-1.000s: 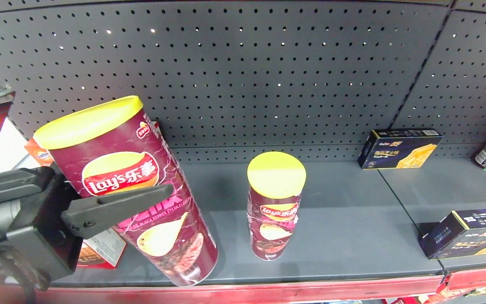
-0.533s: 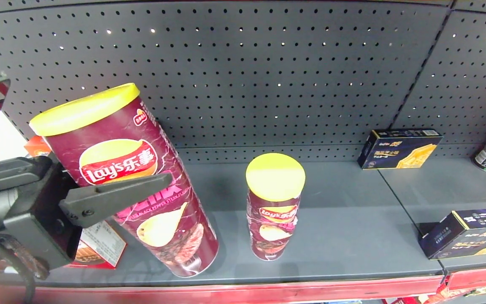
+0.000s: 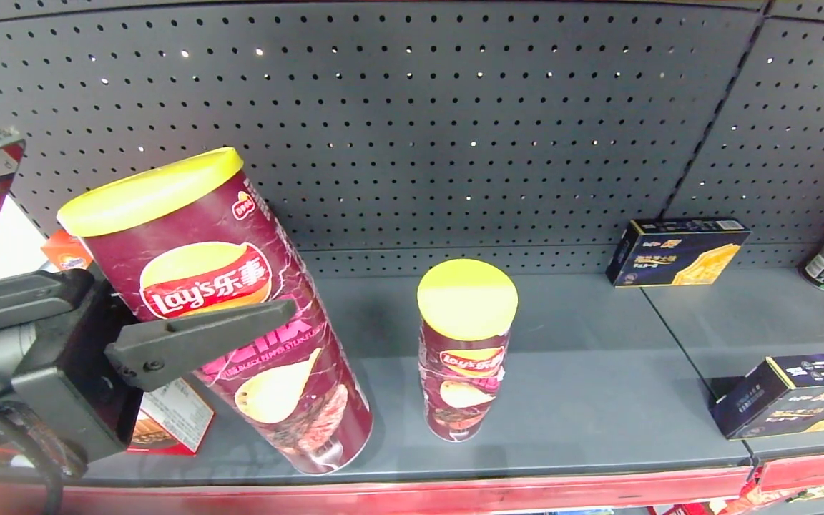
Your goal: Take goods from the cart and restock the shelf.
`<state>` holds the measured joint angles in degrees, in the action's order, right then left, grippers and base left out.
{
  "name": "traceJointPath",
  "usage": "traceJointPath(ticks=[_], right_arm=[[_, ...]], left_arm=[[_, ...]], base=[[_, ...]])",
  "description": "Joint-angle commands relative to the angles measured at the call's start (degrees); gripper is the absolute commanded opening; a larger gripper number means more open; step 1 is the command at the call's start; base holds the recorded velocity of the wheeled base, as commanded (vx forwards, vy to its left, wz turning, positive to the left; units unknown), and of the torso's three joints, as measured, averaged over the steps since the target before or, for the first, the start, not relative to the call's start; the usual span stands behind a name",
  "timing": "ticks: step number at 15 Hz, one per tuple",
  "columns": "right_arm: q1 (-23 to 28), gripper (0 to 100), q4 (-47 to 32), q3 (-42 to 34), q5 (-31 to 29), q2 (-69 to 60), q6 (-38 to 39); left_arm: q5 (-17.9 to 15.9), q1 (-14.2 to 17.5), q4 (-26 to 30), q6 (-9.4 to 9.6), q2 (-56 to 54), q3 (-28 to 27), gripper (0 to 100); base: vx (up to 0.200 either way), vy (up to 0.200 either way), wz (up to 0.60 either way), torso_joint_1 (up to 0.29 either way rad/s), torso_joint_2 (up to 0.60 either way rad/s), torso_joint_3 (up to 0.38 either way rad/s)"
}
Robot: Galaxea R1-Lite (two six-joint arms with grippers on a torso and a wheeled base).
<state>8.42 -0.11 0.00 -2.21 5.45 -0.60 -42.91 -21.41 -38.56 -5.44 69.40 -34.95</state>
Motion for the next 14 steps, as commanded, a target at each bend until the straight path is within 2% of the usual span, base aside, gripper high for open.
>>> traceJointPath(ticks=[1,11,14], right_arm=[[0.01,100,0.02,0.00,0.01,0.35,-0.02],[0.01,100,0.02,0.00,0.01,0.35,-0.02],[0.01,100,-0.07,0.00,0.01,0.35,-0.02]], left_arm=[[0.02,0.05,-0.03,-0.01,0.12,-0.03,0],[0.11,0.66,0.41,-0.10,0.38,-1.35,0],[0.11,0.05,0.33,0.95,2.14,-2.67,0]], base=[[0.000,0.000,0.00,0.000,0.00,0.000],[0.000,0.000,0.00,0.000,0.00,0.000],[0.000,0.000,0.00,0.000,0.00,0.000]])
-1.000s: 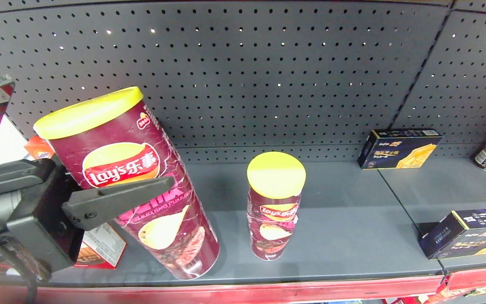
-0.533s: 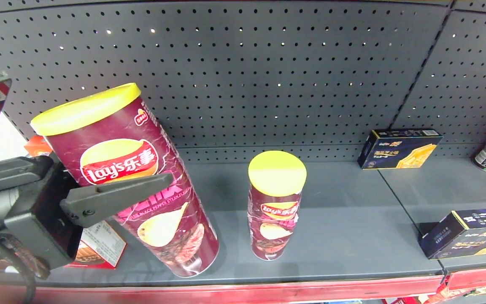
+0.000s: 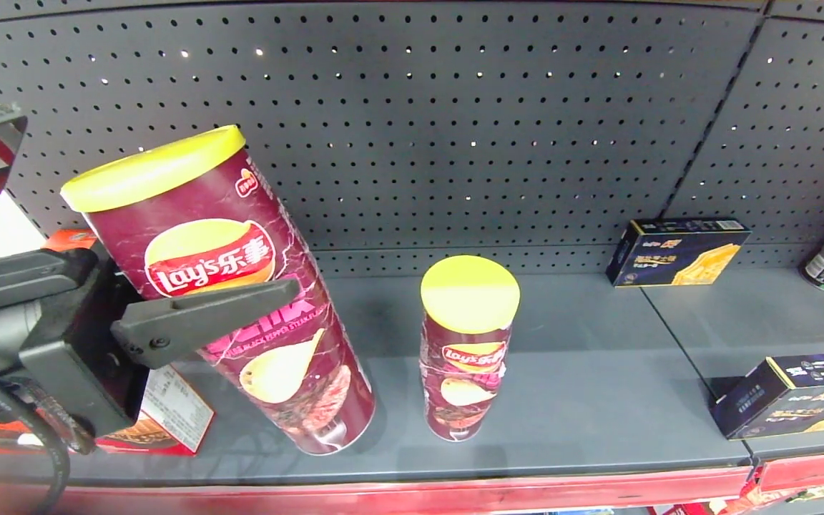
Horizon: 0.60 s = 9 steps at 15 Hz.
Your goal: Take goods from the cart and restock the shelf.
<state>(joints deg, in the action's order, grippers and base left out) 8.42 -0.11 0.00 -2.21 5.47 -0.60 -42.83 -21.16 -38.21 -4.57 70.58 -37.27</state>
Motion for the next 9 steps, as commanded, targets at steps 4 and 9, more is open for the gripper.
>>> traceJointPath(ticks=[4,9], right_arm=[[0.01,100,-0.07,0.00,0.01,0.33,-0.02],[0.01,100,0.02,0.00,0.01,0.33,-0.02]], left_arm=[[0.02,4.90,-0.55,2.73,5.00,-1.49,0],[-0.50,8.68,0.41,3.69,11.77,-9.32,0]], base=[[0.000,0.000,0.00,0.000,0.00,0.000],[0.000,0.000,0.00,0.000,0.00,0.000]])
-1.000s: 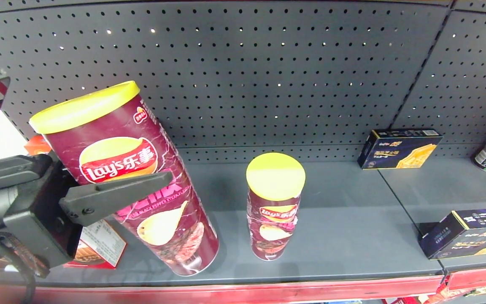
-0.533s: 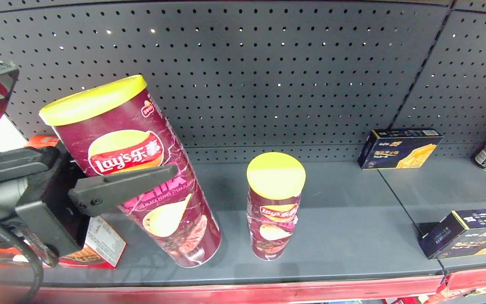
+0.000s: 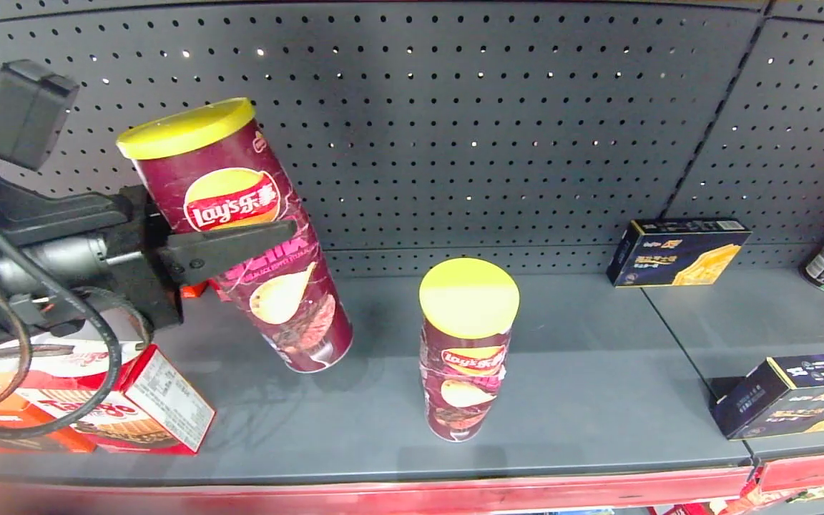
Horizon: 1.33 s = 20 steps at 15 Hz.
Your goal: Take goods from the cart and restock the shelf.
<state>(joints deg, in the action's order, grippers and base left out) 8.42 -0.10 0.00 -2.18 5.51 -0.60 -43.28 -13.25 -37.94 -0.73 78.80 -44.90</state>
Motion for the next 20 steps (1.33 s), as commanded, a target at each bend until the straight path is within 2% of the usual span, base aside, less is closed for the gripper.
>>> traceJointPath(ticks=[1,2,4,5,6,7,9,10,11,12,13,15,20], right_arm=[[0.01,100,0.01,0.00,-0.02,0.29,-0.02],[0.01,100,-0.08,0.00,-0.02,0.29,-0.02],[0.01,100,-0.08,0.00,-0.02,0.29,-0.02],[0.01,100,-0.08,0.00,-0.02,0.29,-0.02],[0.01,100,0.01,0.00,-0.02,0.29,-0.02],[0.01,100,-0.08,0.00,-0.02,0.29,-0.02],[0.01,100,-0.08,0.00,-0.02,0.29,-0.02],[0.01,100,0.01,0.00,-0.02,0.29,-0.02],[0.01,100,0.01,0.00,-0.02,0.29,-0.02],[0.01,100,0.01,0.00,-0.02,0.29,-0.02],[0.01,100,-0.08,0.00,-0.02,0.29,-0.02],[0.01,100,-0.08,0.00,-0.02,0.29,-0.02],[0.01,100,-0.08,0.00,-0.02,0.29,-0.02]], left_arm=[[0.03,1.30,0.14,-0.15,4.52,-2.65,0],[-0.05,2.18,1.20,0.03,6.45,-5.81,0],[0.12,0.77,5.33,0.20,8.21,-9.07,0],[0.56,-0.81,4.80,3.54,11.73,-9.42,0],[0.65,-0.72,3.84,5.48,14.19,-10.03,0],[0.56,-0.72,2.52,6.09,16.56,-11.18,0],[0.21,-1.95,2.43,5.92,18.93,-15.40,0],[0.39,-3.71,2.87,6.44,22.19,-18.82,0],[0.39,-4.15,2.78,7.24,23.68,-20.05,0],[0.21,-4.59,2.96,10.14,26.84,-22.87,0],[0.12,-5.29,2.96,11.37,28.43,-24.01,0],[0.03,-6.61,2.96,11.72,30.10,-24.89,0],[-0.14,-7.49,2.61,12.16,33.52,-26.21,0]], base=[[0.000,0.000,0.00,0.000,0.00,0.000],[0.000,0.000,0.00,0.000,0.00,0.000],[0.000,0.000,0.00,0.000,0.00,0.000],[0.000,0.000,0.00,0.000,0.00,0.000],[0.000,0.000,0.00,0.000,0.00,0.000],[0.000,0.000,0.00,0.000,0.00,0.000],[0.000,0.000,0.00,0.000,0.00,0.000],[0.000,0.000,0.00,0.000,0.00,0.000],[0.000,0.000,0.00,0.000,0.00,0.000],[0.000,0.000,0.00,0.000,0.00,0.000],[0.000,0.000,0.00,0.000,0.00,0.000],[0.000,0.000,0.00,0.000,0.00,0.000],[0.000,0.000,0.00,0.000,0.00,0.000]])
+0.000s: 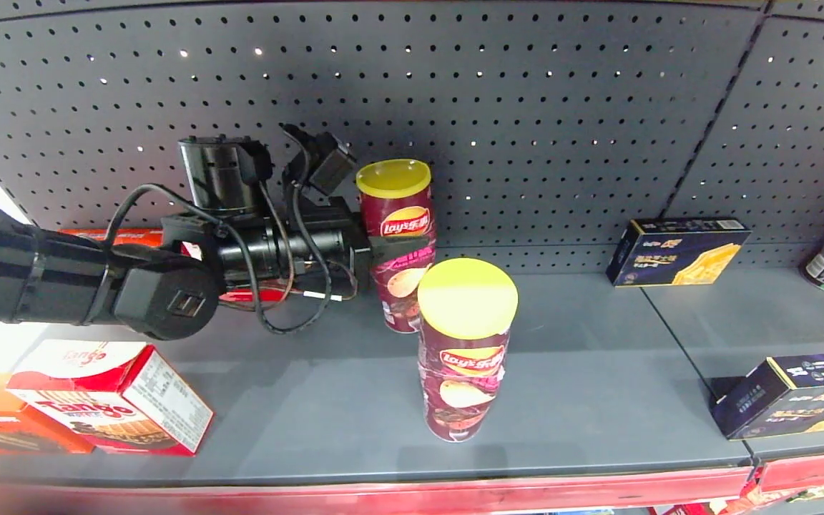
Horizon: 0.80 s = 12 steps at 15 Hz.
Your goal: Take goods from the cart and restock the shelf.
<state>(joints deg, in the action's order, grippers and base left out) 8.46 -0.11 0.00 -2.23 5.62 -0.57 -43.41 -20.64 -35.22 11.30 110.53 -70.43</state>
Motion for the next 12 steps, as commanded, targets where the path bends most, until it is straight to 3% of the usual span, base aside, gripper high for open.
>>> traceJointPath(ticks=[1,7,10,12], right_arm=[[-0.02,100,0.02,0.00,0.03,0.18,-0.04],[-0.02,100,0.02,0.00,0.03,0.18,-0.04],[-0.02,100,-0.07,0.00,0.03,0.18,-0.04],[-0.02,100,-0.07,0.00,0.03,0.18,-0.04]], left_arm=[[-0.01,-0.10,-0.03,0.83,2.76,-1.73,0],[-0.27,-0.28,0.06,1.44,5.40,-5.16,0],[-3.26,-0.19,0.41,1.36,5.84,-6.83,0],[-3.35,-0.19,0.50,1.36,6.01,-7.62,0]], base=[[0.000,0.000,0.00,0.000,0.00,0.000],[0.000,0.000,0.00,0.000,0.00,0.000],[0.000,0.000,0.00,0.000,0.00,0.000],[0.000,0.000,0.00,0.000,0.00,0.000]])
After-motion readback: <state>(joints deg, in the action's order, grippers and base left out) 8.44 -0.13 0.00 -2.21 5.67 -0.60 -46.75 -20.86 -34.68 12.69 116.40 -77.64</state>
